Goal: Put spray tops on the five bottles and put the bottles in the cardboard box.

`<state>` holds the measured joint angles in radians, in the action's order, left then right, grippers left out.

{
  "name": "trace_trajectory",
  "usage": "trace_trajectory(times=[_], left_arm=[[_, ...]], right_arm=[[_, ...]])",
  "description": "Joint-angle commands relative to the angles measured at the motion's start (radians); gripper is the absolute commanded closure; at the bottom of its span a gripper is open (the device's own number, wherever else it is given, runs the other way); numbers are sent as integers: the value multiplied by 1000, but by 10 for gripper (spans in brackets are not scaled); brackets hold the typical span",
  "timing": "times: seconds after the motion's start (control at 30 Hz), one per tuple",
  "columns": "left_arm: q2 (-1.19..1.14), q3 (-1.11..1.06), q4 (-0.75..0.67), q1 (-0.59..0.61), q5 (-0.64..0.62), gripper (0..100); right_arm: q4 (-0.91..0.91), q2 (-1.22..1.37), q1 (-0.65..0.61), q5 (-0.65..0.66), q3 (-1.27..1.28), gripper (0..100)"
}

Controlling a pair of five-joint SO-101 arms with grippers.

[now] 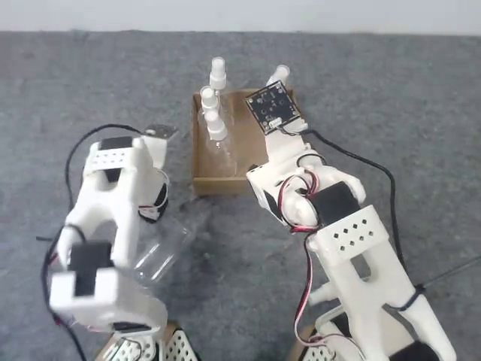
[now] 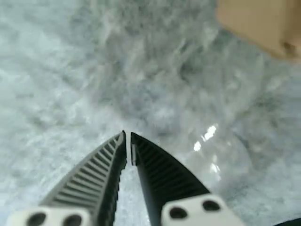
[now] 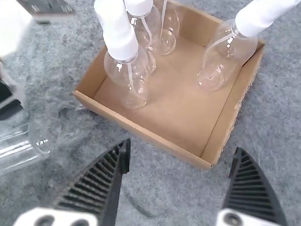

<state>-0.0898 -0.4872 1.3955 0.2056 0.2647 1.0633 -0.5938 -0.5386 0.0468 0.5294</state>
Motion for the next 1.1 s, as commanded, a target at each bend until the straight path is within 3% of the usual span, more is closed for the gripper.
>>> trace_trajectory(times=[0.0,0.27,0.43,0.6,0.7,0.83,1.07], left_arm=[[261,-44,38,-6,-15,984],[511,-174,37,110,5,984],[519,-231,46,157,132,985],[523,-232,150,149,299,981],[523,-168,201,149,308,904],[523,-85,287,149,308,683],[523,-119,350,75,387,712]], right_arm=[[2,-62,13,-2,-48,714],[168,-62,13,-2,-166,713],[168,-61,13,-2,-166,713],[166,-53,13,-2,-164,713],[165,-50,13,-2,-164,713],[165,-50,13,-2,-164,713],[165,-50,13,-2,-164,713]])
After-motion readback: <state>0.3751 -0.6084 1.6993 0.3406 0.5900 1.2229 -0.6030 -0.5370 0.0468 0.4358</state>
